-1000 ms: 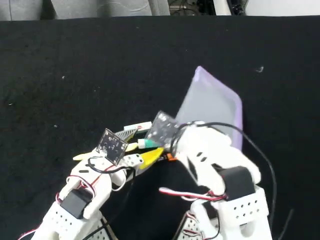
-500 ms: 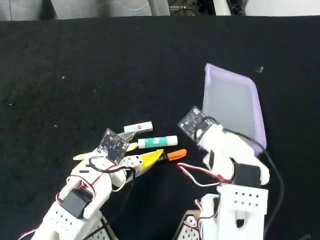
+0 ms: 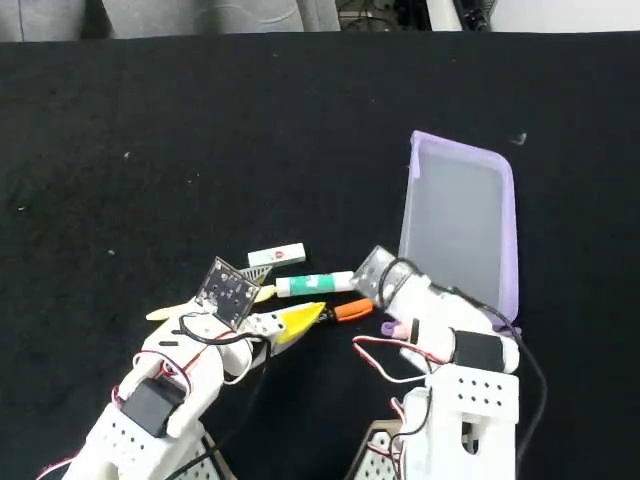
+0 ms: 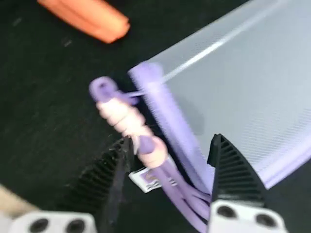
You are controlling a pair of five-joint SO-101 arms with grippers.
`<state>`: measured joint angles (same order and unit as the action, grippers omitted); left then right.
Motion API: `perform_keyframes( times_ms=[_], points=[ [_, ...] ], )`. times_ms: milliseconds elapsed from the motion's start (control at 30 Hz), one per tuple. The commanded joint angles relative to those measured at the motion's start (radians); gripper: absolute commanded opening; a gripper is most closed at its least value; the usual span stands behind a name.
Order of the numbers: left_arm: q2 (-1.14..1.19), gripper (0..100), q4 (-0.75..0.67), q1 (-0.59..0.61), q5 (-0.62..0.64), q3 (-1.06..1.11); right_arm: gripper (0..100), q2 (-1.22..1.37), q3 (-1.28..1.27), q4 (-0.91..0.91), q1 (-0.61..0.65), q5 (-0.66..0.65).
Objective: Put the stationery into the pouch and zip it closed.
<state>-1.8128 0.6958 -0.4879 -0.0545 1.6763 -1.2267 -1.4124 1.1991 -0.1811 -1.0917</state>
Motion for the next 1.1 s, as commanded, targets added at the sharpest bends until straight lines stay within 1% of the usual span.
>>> perform_keyframes(
  times_ms=[0,67,133,267,300,400,467,767,867,1067],
  points=[
    [-0.005,31,0.0,0.001,0.005,0.024,25.1,-0.012,0.008,0.046,-0.005,-0.072],
    [-0.005,31,0.0,0.001,0.005,0.024,25.1,-0.004,0.007,0.046,-0.003,-0.075],
    [-0.005,31,0.0,0.001,0.005,0.024,25.1,-0.004,-0.008,0.048,0.029,-0.075],
    [-0.005,31,-0.002,0.001,0.005,0.024,25.1,-0.012,-0.076,0.04,0.187,-0.066],
    [-0.005,31,0.0,0.001,0.005,0.024,25.1,-0.012,-0.076,0.032,0.218,-0.057],
    [-0.005,31,0.003,0.002,0.005,0.024,25.1,-0.005,-0.076,-0.041,0.264,0.029],
    [-0.005,31,0.005,0.002,0.003,0.024,25.1,-0.001,-0.085,-0.064,0.272,0.034],
    [-0.003,31,0.005,0.002,0.003,0.024,25.1,-0.001,-0.091,-0.041,0.242,0.018],
    [-0.003,31,0.005,0.002,0.003,0.024,25.1,0.001,-0.093,-0.046,0.215,0.018],
    [-0.003,31,0.005,0.002,0.003,0.024,25.0,0.019,-0.101,-0.028,0.21,0.018]
  ],
)
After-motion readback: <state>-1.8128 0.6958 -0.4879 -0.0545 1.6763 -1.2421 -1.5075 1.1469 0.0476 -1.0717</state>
